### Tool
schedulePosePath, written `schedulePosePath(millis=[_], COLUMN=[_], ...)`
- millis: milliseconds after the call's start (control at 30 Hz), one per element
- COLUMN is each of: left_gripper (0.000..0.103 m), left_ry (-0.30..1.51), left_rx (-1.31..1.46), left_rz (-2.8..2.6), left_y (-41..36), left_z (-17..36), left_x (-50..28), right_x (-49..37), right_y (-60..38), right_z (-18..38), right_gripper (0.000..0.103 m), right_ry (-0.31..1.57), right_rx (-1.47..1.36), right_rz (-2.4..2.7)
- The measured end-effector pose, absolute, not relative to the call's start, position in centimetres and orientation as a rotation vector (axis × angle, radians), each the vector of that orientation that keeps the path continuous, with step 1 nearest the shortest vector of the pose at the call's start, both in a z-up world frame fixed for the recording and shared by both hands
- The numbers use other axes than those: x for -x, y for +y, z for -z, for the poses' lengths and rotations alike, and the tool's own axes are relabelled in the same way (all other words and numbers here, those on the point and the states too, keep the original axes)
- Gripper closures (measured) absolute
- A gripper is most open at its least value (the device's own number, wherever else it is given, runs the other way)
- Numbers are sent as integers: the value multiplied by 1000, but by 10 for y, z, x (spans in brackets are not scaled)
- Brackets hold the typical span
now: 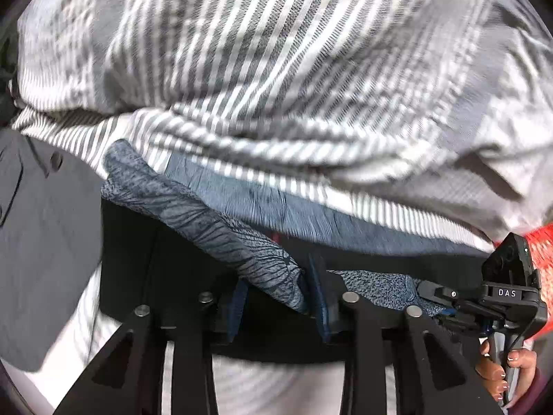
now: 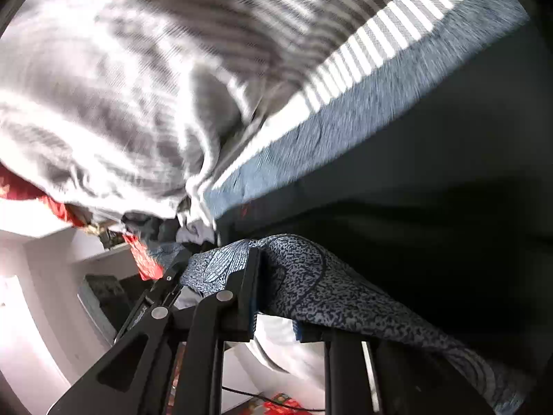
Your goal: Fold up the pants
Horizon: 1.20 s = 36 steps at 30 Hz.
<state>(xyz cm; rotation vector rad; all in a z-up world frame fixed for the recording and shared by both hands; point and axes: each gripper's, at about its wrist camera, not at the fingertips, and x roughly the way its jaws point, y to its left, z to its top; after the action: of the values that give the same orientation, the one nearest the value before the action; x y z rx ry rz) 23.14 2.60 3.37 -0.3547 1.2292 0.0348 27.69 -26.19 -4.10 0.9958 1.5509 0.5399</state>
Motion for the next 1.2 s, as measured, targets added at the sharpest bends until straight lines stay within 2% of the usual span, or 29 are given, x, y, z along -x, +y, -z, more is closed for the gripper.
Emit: schedulePosePath(millis=[33,67,167,233,267,300,333,367,400,567,633,733,767,800,833,967,1000,1067,1200], left_gripper=[40,36,36,36,36,36,36,36,36,36,36,35,32,26,26,26,26,26,26], left_ry=[1229,1220,1245,1253,1252,1250,1252,1257,1264,1342,1365,1400,1393,1386,1389,1401,1402,1394,1350], left_rx=[321,292,283,275,268,256,238,202,166,26,21,11,15,10,9,-9,-17,-14,-42], left_rz=[-80,-120,-168,-217,-228,-235,-238,-238,-235,-172,-176,-234,-245,-260,-265,-263,-259,-235,-139], left_y=[24,22,22,24,25,25,24,20,14,-24,-32,-36,-36,-36,-35,-35,-37,-43,-70], left_z=[-30,-26,-13,-11,-13,-16,-19,-23,-26,-7,10,38,42,44,43,32,25,11,-17], left_x=[-240,-248,-262,-262,-261,-259,-256,-252,-248,-238,-239,-240,-241,-241,-242,-236,-232,-222,-199], right_x=[-286,-295,-318,-327,-331,-334,-335,-336,-336,-311,-297,-285,-286,-289,-293,-293,-290,-269,-220], right_y=[-262,-262,-256,-253,-251,-250,-250,-248,-247,-246,-243,-238,-240,-246,-254,-281,-289,-312,-342], right_z=[48,57,81,86,85,79,72,54,40,-26,-22,16,30,41,43,20,9,-8,-29], right_gripper=[85,85,83,76,66,50,41,28,24,24,24,24,28,40,43,43,38,33,33], right_ry=[1561,1575,1627,1655,1662,1650,1633,1596,1565,1425,1458,1554,1571,1565,1555,1480,1451,1412,1394], right_rx=[-997,-987,-939,-910,-901,-897,-884,-830,-776,-566,-506,-382,-335,-326,-356,-473,-469,-487,-549], right_rz=[-533,-525,-491,-474,-475,-494,-512,-543,-560,-656,-686,-624,-576,-543,-531,-488,-478,-458,-402])
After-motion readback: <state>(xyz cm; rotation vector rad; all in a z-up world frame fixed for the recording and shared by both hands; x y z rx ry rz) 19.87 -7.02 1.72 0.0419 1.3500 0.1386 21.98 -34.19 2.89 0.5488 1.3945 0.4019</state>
